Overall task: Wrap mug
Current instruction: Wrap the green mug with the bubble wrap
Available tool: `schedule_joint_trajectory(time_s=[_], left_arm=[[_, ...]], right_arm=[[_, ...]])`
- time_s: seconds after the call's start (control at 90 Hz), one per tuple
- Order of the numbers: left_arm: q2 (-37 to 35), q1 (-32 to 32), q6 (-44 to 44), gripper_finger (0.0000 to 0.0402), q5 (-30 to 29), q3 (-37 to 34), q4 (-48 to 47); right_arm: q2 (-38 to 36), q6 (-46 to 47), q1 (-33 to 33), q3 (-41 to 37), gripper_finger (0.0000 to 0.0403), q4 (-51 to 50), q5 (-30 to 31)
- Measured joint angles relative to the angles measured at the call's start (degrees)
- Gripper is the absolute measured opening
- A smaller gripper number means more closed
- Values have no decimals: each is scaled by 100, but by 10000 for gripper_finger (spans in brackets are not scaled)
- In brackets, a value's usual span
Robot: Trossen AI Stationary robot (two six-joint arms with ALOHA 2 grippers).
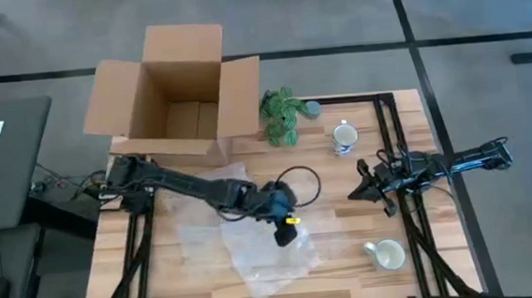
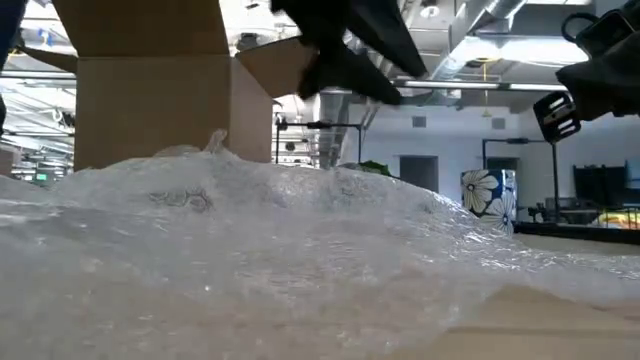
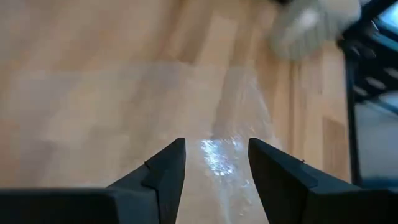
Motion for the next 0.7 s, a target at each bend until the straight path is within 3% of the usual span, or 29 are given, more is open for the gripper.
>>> schedule_joint_trajectory(time_s=[0.067,0.144,0.411,0.7], left_arm=[[270,31,59,164,377,11,120],[555,18,59,165,407,134,-147],[1209,-186,-149,148,-459,788,-1198],[1307,-162,-312,9,-483,925,-1282]], right_arm=[[0,0,1,0,0,2,-2],[2,0,2,0,0,2,-2],[0,0,2,0,0,-3,-2],[0,0,0,0,0,0,-2]])
